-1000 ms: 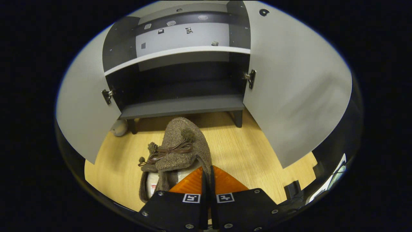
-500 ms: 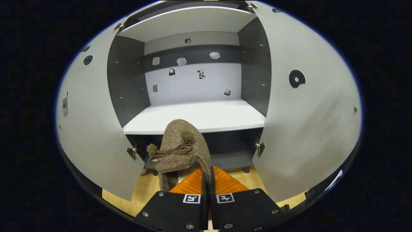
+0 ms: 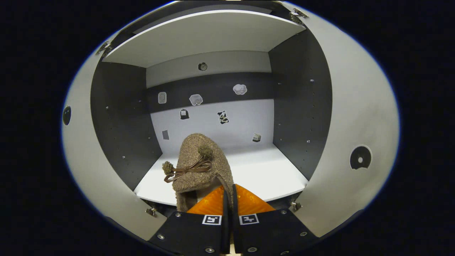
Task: Grab one shoe with the right hand and put it into the shoe cabinet, grab the other shoe with the left hand and put it into the shoe cabinet; then close the right door with the right hand and the left door with the left hand.
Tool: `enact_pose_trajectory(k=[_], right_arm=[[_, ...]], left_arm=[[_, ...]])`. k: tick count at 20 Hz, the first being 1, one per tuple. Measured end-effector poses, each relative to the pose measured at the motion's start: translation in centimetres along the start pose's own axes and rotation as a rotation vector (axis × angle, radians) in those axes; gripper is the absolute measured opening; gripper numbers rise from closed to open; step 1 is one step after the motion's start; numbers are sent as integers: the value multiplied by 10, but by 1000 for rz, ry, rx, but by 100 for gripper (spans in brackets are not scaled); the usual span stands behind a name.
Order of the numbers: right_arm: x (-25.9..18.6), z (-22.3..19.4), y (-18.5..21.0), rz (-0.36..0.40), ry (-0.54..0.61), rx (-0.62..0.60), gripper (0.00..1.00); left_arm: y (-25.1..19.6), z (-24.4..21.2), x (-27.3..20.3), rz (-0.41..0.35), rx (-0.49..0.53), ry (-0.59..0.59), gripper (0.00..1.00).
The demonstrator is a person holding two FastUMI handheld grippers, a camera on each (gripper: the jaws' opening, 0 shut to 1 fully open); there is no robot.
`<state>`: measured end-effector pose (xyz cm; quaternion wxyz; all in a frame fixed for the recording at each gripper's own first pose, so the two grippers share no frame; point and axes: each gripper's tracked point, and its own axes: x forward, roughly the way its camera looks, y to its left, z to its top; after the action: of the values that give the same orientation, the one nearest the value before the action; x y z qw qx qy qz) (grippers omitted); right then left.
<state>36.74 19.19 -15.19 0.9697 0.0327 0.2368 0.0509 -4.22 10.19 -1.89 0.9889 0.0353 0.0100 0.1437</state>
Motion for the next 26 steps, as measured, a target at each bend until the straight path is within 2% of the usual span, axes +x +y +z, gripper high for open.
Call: enact_pose_trajectory(k=[3,4,5,9,10,13,14,15,16,18,19,21,22,24,25,26], right_arm=[[35,13,-4,-10,16,43,4],[47,15,-7,-20,20,54,4],[60,15,-11,-31,31,68,4],[92,0,-22,-59,87,86,4],[96,-5,-23,-64,99,79,6],[94,3,-19,-52,69,76,18],[93,11,-17,-44,45,85,19],[88,15,-13,-29,35,95,12],[81,17,-11,-20,26,95,20],[65,21,-9,-5,1,60,19],[55,25,-7,-1,-23,29,27],[31,33,-2,11,-89,-34,36],[15,36,1,21,-120,-59,39],[-16,42,6,39,-180,-86,56],[-31,44,6,44,-206,-93,71],[-48,44,5,44,-231,-102,77]], left_arm=[[11,0,4,56,7,3,96],[13,1,5,72,16,2,99],[16,2,5,88,22,3,97],[18,8,5,121,45,13,96],[19,9,5,131,55,13,94],[14,13,7,127,63,23,96],[10,14,9,119,62,25,96],[6,15,10,113,60,25,96],[2,14,11,102,58,26,96],[-10,12,14,66,52,31,96],[-17,10,13,44,51,30,94],[-31,3,13,3,54,38,97],[-38,-2,12,-20,55,47,94],[-57,-11,9,-83,42,52,94],[-66,-16,6,-114,36,51,94],[-75,-19,4,-139,32,50,94]])
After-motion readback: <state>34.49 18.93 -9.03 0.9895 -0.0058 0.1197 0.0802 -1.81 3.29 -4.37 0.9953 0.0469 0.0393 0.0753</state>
